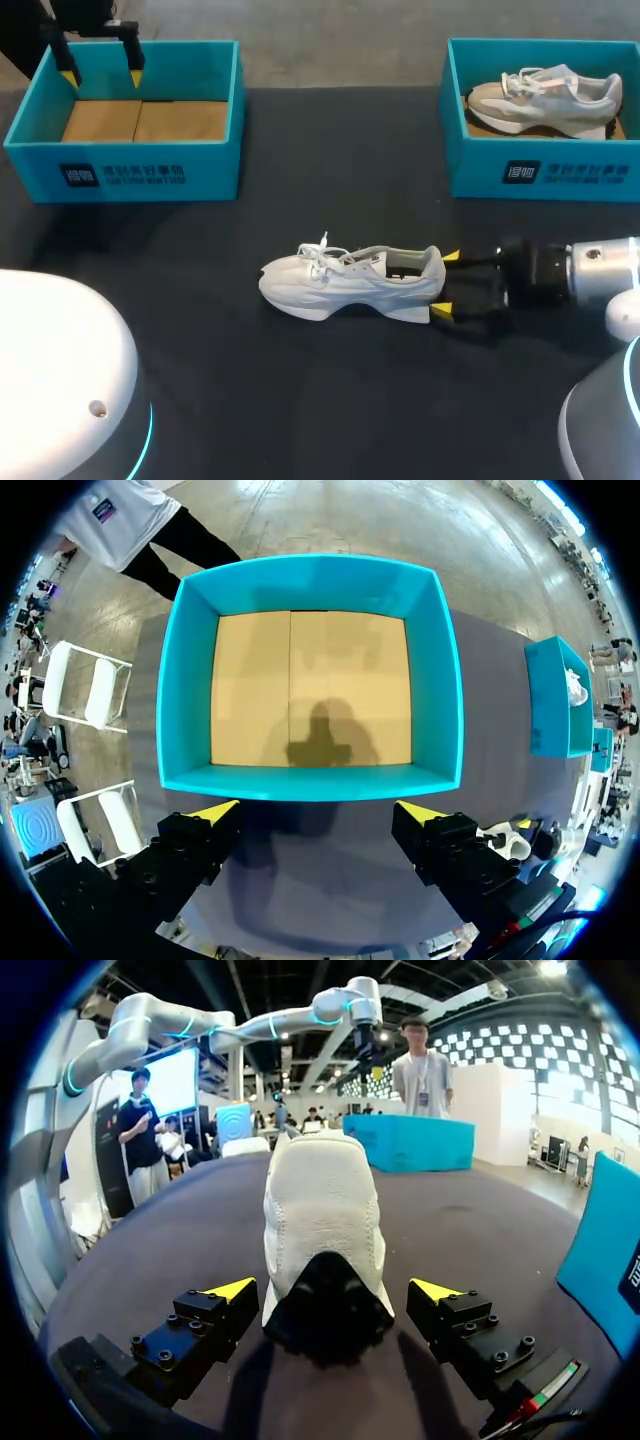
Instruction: Take the shoe out of the shoebox, open the shoe tongue, remove and reinsert the insole, then place the shoe into the shoebox
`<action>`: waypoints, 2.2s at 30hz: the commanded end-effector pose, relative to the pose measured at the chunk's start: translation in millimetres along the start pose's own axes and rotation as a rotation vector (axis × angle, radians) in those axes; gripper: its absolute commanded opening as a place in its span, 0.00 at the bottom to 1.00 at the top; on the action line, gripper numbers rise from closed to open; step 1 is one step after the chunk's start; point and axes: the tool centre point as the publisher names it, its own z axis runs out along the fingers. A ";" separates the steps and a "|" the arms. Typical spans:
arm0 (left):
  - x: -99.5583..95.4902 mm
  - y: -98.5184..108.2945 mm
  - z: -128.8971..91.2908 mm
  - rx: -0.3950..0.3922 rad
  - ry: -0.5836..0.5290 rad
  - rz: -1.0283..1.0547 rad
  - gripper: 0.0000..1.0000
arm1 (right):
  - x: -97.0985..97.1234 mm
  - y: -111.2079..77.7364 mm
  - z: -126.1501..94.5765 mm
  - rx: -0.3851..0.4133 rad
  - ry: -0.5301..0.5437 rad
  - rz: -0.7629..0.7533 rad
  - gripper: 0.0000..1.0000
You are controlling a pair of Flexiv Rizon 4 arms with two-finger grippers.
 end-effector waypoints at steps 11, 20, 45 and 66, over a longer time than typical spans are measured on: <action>0.0 0.2 0.0 0.000 0.000 0.000 1.00 | 3.0 4.5 26.8 0.015 -0.002 0.024 1.00; 0.0 0.2 0.0 0.000 0.000 0.000 1.00 | 4.3 2.9 42.5 0.013 0.013 0.040 1.00; 0.0 0.2 0.0 0.000 0.000 0.000 1.00 | 4.4 0.1 50.2 -0.014 0.012 0.043 0.00; 14.2 8.2 -9.7 -0.001 0.035 0.016 1.00 | 5.2 0.9 51.5 -0.023 0.028 0.041 0.00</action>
